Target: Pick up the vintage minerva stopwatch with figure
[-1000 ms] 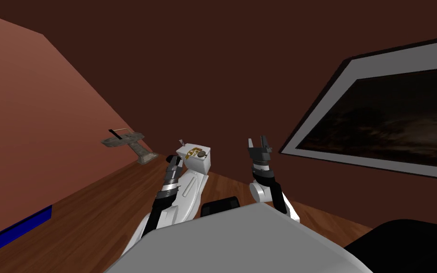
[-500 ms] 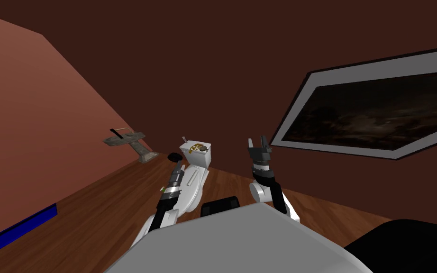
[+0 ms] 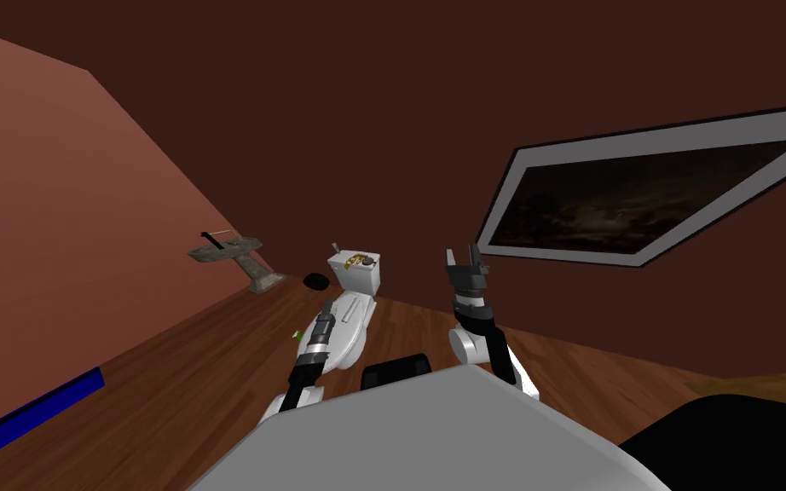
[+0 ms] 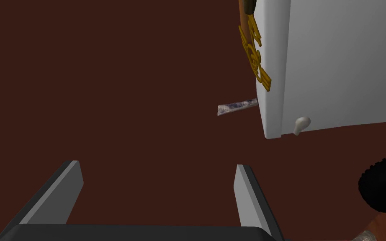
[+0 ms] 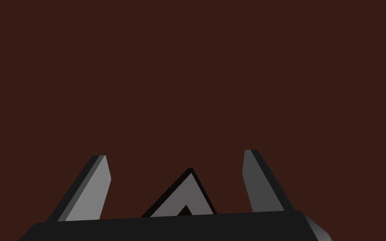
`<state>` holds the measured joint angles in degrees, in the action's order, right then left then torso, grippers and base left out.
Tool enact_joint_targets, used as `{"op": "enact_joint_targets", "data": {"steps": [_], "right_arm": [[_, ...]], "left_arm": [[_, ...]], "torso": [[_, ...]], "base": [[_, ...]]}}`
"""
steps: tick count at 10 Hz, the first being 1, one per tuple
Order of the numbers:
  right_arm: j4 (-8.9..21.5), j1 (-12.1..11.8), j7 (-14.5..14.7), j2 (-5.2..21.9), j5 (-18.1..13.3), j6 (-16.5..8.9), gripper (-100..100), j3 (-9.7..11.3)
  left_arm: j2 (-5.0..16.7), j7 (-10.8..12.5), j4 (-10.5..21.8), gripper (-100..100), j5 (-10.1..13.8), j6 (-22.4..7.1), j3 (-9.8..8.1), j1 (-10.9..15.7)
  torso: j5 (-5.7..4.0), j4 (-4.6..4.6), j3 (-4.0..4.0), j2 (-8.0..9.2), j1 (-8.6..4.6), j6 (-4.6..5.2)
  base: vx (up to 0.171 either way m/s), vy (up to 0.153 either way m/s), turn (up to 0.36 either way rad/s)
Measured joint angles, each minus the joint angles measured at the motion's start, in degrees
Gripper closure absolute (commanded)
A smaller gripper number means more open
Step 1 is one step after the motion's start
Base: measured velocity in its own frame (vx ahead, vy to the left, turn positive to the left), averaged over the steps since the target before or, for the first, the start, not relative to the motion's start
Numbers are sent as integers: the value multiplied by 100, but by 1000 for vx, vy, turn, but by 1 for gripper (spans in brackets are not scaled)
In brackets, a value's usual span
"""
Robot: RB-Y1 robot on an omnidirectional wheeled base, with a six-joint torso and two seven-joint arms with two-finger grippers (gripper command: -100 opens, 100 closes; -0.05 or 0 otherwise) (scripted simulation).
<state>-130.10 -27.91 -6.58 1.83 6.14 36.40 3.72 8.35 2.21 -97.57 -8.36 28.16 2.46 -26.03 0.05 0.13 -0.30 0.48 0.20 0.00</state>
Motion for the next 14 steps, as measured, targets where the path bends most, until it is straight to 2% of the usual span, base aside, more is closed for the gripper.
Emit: {"op": "enact_joint_targets", "data": {"steps": [4,6,11,14], "right_arm": [[0,-2,0,0,0,0,0,0],[-1,-3,0,0,0,1,0,0],[-1,-4,0,0,0,1,0,0],[-1,-5,0,0,0,1,0,0]], "left_arm": [[27,19,588,-100,13,21,95,106],[2,40,886,-100,51,72,170,185],[-1,280,1455,-100,275,132,374,439],[-54,453,1749,-100,445,181,515,607]], "torso": [[-2,-11,31,-54,-9,0],[-2,-15,42,-74,-7,0],[-4,-28,75,-130,-13,0],[-3,-31,84,-146,-11,-1]], "base": [[-2,14,-41],[85,12,-25],[179,2,-21],[236,12,-15]]}}
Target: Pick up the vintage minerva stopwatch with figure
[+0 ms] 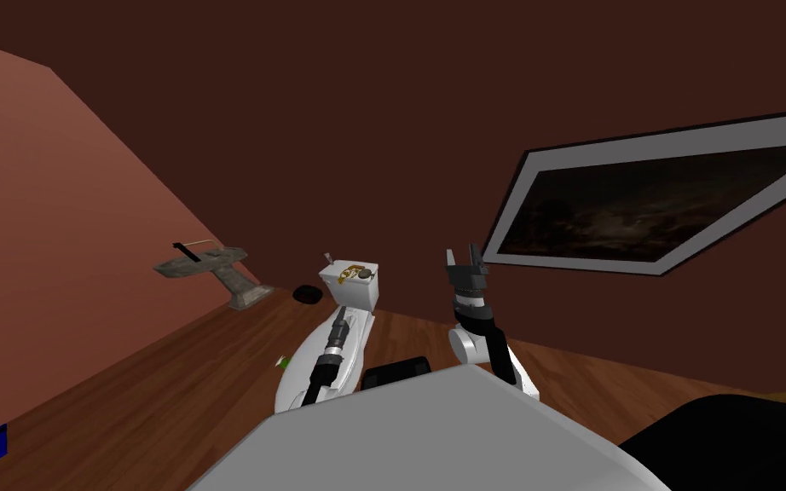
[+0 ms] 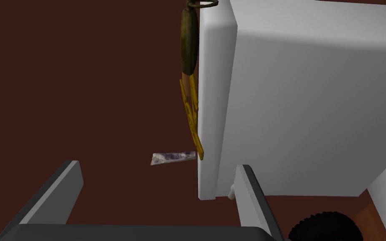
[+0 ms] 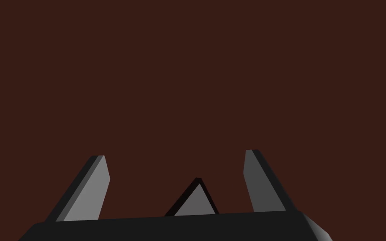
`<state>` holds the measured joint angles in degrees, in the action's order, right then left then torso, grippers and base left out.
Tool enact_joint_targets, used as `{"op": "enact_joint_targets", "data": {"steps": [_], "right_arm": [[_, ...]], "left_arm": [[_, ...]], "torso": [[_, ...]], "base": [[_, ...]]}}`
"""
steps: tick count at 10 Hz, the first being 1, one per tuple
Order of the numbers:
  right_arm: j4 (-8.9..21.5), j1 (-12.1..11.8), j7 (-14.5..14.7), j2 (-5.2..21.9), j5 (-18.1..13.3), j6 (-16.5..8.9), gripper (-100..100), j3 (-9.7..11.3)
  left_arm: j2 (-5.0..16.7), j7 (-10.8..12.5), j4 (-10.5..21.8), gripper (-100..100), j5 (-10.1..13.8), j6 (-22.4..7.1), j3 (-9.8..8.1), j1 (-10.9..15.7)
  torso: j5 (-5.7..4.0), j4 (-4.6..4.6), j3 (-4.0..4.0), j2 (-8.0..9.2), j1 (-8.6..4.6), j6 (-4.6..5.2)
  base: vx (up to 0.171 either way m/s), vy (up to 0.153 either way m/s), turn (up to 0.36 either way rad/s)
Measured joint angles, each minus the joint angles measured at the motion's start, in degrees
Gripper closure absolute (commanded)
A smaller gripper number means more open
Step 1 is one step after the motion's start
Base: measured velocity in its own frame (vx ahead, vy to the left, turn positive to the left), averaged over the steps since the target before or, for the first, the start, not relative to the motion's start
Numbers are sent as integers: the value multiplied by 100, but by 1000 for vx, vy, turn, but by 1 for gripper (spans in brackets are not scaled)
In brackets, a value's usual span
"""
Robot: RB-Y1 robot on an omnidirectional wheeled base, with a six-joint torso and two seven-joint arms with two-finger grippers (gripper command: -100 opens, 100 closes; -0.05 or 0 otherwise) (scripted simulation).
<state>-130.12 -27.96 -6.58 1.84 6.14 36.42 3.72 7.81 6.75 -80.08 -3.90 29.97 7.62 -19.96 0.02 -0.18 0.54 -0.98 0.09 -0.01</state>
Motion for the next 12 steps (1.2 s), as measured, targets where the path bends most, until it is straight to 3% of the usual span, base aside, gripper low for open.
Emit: {"op": "enact_joint_targets", "data": {"steps": [6,10,11,12], "right_arm": [[0,0,0,-1,0,0,0,1],[0,2,0,-1,0,0,0,1],[0,2,0,-1,0,0,0,1],[0,3,0,-1,0,-1,0,1]], "left_arm": [[-309,348,472,-100,336,37,256,321],[-716,500,678,-100,468,46,379,457],[-725,506,682,0,470,49,384,460],[-725,505,681,-100,469,48,383,460]], "torso": [[-4,0,0,3,-20,0],[-5,7,-2,2,-31,8],[-4,9,-12,21,-18,8],[-1,14,-23,40,-7,8]], "base": [[236,-11,-34],[179,-40,-33],[12,-7,3],[46,-13,9]]}}
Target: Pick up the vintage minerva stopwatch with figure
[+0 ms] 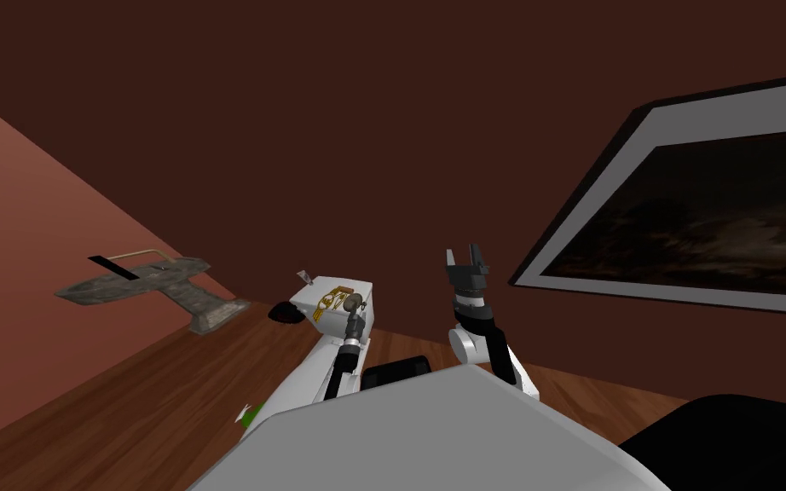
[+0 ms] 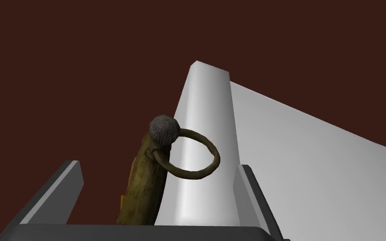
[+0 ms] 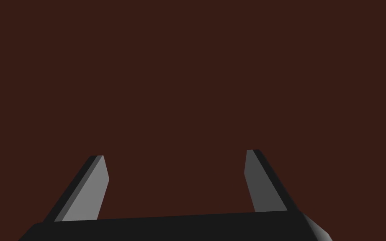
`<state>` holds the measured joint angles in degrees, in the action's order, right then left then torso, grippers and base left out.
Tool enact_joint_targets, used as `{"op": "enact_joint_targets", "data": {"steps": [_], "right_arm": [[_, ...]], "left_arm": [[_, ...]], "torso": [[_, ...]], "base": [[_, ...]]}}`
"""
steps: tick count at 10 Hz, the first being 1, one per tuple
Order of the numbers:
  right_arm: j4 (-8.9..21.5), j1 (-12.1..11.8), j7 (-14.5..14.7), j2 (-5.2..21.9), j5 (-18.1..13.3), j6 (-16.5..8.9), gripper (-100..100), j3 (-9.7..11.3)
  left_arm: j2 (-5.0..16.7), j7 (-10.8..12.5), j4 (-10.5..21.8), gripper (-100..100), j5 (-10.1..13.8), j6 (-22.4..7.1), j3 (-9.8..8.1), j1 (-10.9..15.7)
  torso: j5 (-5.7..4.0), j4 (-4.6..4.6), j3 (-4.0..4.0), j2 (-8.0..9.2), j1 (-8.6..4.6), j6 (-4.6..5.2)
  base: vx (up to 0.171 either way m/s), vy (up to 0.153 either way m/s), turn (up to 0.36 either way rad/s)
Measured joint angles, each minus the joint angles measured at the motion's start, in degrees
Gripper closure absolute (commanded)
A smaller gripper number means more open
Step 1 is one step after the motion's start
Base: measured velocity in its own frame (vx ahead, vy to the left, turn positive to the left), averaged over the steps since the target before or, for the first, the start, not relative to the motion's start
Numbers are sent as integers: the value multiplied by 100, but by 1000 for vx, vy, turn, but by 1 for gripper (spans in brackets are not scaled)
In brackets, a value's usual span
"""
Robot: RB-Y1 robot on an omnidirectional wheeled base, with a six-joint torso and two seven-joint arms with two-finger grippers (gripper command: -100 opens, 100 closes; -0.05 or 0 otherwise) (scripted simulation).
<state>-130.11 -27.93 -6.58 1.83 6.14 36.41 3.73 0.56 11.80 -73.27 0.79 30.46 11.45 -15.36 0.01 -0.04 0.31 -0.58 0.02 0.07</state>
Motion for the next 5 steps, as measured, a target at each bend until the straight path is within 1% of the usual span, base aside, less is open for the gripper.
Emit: {"op": "enact_joint_targets", "data": {"steps": [1,2,3,5], "right_arm": [[0,0,0,0,0,0,0,0],[0,0,0,0,0,0,0,0],[0,0,0,0,0,0,0,0],[0,0,0,0,0,0,0,0]], "left_arm": [[-11,-8,-81,-100,-4,-48,-5,20],[-12,-10,-93,100,-4,-64,-5,23],[-12,-10,-81,100,-5,-71,-2,15],[-12,-20,-84,100,-12,-65,6,15]], "torso": [[0,1,1,-4,0,0],[0,1,-1,1,2,0],[-2,10,-10,11,5,-2],[4,7,-4,1,21,-4]], "base": [[28,-8,4],[0,0,0],[0,0,0],[0,0,0]]}}
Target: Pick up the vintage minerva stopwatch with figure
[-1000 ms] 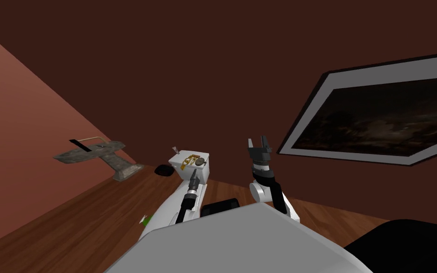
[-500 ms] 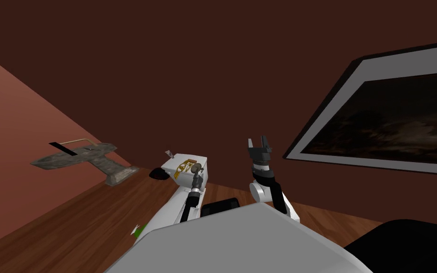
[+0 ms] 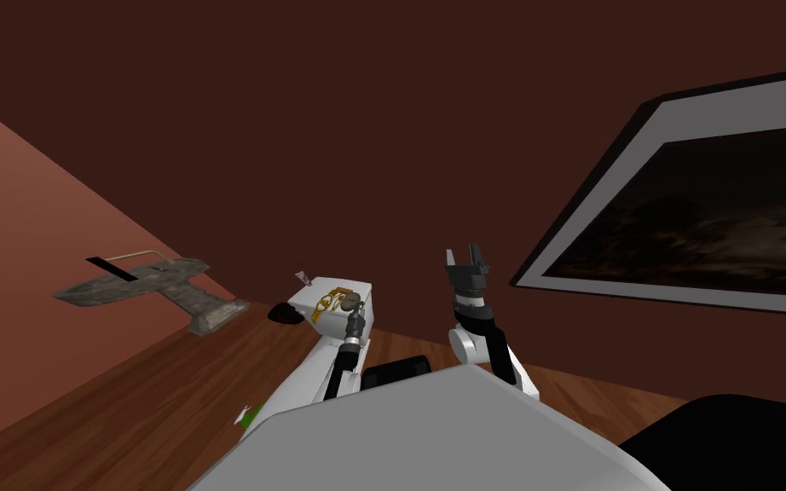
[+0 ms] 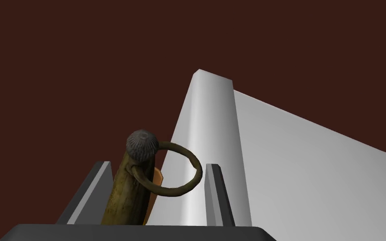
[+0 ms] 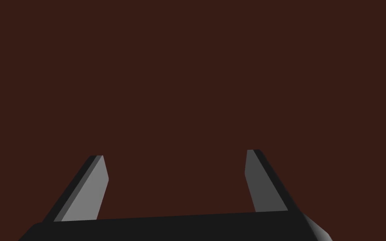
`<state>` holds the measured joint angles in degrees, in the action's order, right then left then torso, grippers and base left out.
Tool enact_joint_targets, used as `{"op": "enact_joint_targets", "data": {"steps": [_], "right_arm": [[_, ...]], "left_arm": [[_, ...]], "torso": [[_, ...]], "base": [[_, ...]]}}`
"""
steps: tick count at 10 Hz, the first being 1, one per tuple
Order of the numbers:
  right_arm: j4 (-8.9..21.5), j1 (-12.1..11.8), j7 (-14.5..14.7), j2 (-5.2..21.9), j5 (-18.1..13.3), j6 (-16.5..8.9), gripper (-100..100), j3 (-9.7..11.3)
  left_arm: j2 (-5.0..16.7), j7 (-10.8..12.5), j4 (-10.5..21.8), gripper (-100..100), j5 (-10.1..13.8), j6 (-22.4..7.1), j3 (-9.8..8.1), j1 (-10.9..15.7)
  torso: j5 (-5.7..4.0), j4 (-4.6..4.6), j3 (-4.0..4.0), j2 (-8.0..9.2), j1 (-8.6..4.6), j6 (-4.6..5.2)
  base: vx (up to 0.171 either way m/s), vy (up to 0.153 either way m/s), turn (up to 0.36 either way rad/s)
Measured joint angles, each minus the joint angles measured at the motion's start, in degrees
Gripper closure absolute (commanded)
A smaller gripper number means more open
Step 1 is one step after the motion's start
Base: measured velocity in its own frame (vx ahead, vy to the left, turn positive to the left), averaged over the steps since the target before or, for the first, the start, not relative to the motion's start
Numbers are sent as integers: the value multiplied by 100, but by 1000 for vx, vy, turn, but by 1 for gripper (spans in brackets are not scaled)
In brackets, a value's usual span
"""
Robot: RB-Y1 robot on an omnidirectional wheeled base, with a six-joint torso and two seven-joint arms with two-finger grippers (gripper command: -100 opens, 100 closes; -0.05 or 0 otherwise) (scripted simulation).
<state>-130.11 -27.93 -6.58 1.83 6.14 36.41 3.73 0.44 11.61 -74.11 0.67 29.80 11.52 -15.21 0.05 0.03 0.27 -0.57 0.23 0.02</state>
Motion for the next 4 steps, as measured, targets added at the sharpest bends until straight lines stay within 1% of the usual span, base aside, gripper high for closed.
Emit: {"op": "enact_joint_targets", "data": {"steps": [1,2,3,4], "right_arm": [[0,0,0,0,0,0,0,0],[0,0,0,0,0,0,0,0],[0,0,0,0,0,0,0,0],[0,0,0,0,0,0,0,0]], "left_arm": [[1,-2,0,100,-1,0,0,0],[2,-4,0,0,-2,1,0,0],[2,-5,0,100,-2,1,0,0],[0,-1,0,0,0,1,0,-1]], "torso": [[1,0,1,-2,3,0],[2,-1,2,-3,5,0],[3,-1,2,-4,6,0],[1,-1,2,-4,5,1]], "base": [[0,0,0],[0,0,0],[0,0,0],[0,0,0]]}}
